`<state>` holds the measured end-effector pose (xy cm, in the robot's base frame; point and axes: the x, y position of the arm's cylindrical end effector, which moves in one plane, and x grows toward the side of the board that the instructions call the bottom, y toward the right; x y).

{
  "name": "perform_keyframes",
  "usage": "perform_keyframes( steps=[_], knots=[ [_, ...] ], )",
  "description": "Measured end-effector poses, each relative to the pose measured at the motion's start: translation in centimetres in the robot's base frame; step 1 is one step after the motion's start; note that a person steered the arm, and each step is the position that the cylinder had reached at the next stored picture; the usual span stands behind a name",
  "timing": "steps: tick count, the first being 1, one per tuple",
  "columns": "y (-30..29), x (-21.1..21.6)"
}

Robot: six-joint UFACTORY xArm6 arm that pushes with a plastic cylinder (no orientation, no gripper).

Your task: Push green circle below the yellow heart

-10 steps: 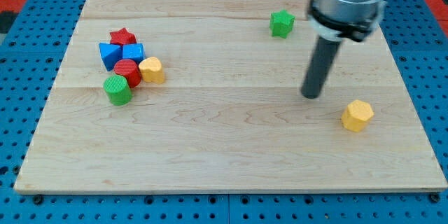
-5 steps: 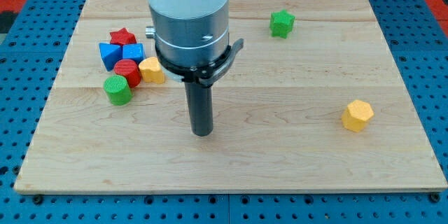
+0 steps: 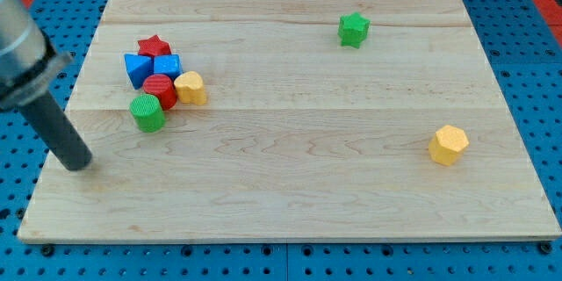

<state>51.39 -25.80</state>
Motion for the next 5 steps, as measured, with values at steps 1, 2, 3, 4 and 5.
perform_keyframes(
  steps=[1,2,3,4,5],
  knots=[
    [-1.7,-2.6],
    [-1.9,-3.3],
    [-1.8,-4.4],
    [0.6,-5.0],
    [3.7,-5.0]
  ],
)
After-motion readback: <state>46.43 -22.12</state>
